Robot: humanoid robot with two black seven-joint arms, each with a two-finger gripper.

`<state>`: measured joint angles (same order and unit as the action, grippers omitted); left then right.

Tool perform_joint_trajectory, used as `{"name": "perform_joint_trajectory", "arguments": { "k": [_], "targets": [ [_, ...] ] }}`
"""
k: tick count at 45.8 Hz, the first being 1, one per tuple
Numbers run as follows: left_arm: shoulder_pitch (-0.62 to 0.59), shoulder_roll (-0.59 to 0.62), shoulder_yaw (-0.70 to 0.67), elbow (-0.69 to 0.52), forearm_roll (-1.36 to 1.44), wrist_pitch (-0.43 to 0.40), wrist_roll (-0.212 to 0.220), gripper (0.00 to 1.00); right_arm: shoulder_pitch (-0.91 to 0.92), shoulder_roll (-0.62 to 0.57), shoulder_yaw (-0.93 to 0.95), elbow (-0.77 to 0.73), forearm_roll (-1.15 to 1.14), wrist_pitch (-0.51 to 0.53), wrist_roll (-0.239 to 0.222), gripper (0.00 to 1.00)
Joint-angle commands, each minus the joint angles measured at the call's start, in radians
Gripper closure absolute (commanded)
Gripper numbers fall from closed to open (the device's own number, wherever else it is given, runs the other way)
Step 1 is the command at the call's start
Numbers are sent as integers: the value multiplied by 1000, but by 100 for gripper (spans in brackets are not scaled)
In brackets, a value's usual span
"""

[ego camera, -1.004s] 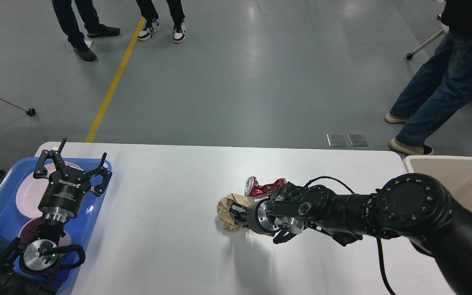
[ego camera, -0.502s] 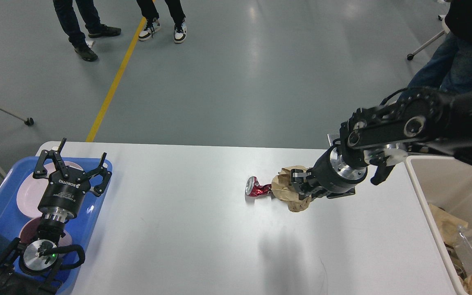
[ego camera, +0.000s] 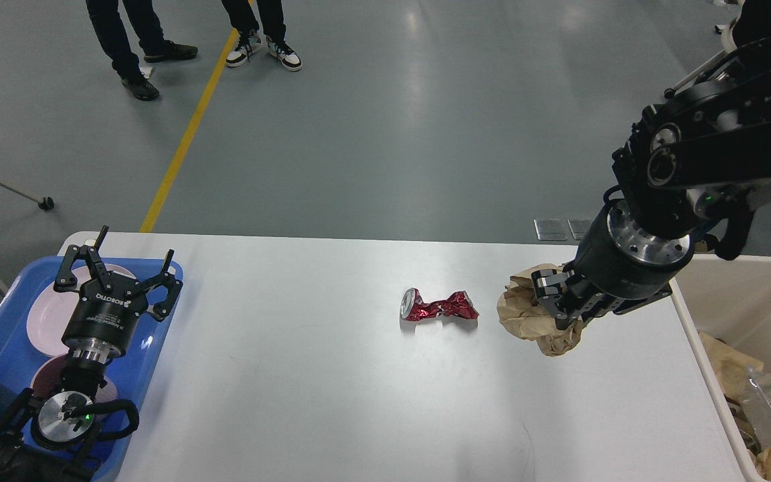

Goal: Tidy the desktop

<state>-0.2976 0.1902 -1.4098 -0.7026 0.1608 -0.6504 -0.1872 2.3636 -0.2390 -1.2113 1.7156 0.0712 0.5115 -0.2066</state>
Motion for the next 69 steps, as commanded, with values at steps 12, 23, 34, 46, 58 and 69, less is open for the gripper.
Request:
{"name": "perform_joint_trajectory", "arguments": {
  "k": [12,23,34,46,58,69],
  "targets": [
    [0,0,0,0,0,0,-1,4,-210,-221,-392,-221,82,-194,101,100],
    [0,0,0,0,0,0,-1,4,-591,-439,-337,-629,78,-196,96,100],
    [0,0,0,0,0,0,-1,4,-1203,-494,53,-1083,87,-255,95,100],
    [0,0,0,0,0,0,-1,4,-1739,-241,323,-1613,94,-317,92,100],
    [0,0,0,0,0,0,-1,4,-1877,-108,363,-1670,95,-499,82,100],
    [0,0,0,0,0,0,-1,4,-1891,-105,363,-1673,95,-502,78,100]
  ]
}}
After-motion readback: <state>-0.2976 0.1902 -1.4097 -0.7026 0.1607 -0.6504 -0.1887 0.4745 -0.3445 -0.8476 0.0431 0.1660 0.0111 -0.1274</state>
